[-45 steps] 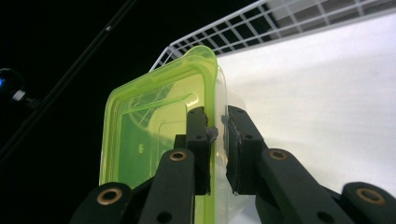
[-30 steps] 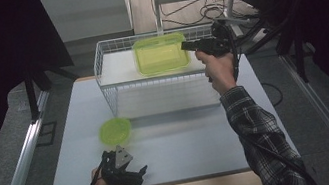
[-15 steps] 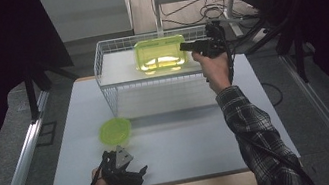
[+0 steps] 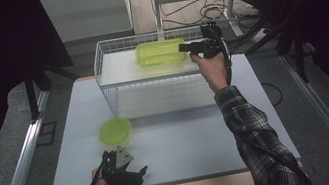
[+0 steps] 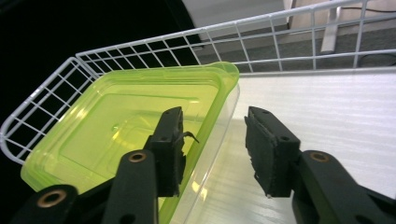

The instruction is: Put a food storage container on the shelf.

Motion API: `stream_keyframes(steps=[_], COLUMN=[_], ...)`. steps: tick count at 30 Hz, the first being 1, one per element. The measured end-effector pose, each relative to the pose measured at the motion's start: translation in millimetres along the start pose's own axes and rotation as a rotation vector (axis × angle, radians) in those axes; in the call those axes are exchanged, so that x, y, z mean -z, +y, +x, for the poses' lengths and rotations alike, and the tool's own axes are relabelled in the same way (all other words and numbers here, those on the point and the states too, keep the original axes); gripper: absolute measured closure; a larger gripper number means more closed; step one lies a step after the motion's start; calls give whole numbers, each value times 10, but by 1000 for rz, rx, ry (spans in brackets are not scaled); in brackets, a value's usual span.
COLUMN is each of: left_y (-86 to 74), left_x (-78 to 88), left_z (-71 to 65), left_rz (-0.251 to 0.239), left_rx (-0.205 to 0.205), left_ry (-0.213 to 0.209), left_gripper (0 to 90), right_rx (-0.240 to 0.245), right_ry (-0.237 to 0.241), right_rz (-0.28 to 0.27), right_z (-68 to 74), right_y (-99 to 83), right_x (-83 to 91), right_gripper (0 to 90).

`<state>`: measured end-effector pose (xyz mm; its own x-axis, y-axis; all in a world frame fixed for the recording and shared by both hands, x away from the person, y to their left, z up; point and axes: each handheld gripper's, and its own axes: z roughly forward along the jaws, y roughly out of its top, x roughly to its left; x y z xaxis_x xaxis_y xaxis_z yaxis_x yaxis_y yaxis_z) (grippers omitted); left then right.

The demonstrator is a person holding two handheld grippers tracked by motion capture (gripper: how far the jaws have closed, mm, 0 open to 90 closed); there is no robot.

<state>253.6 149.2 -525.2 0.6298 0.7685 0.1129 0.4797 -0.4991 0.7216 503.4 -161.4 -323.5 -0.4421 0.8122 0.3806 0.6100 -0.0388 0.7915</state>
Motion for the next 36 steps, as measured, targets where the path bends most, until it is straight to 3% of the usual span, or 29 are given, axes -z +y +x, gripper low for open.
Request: stream_keyframes(steps=[5,22,36], left_y=[3,-16,-24], left_x=[14,33,40], left_z=[11,73,132], left_rz=[0,-25,-48], left_rx=[-8,37,86], left_ry=[3,1,-82], left_gripper=[34,54,91], right_rx=[46,212,308], right_ry=[8,74,96], right_rz=[-6,15,13], right_z=[43,192,284], right_y=[24,-99,-303], right_x=[58,326,494], right_gripper=[453,268,162])
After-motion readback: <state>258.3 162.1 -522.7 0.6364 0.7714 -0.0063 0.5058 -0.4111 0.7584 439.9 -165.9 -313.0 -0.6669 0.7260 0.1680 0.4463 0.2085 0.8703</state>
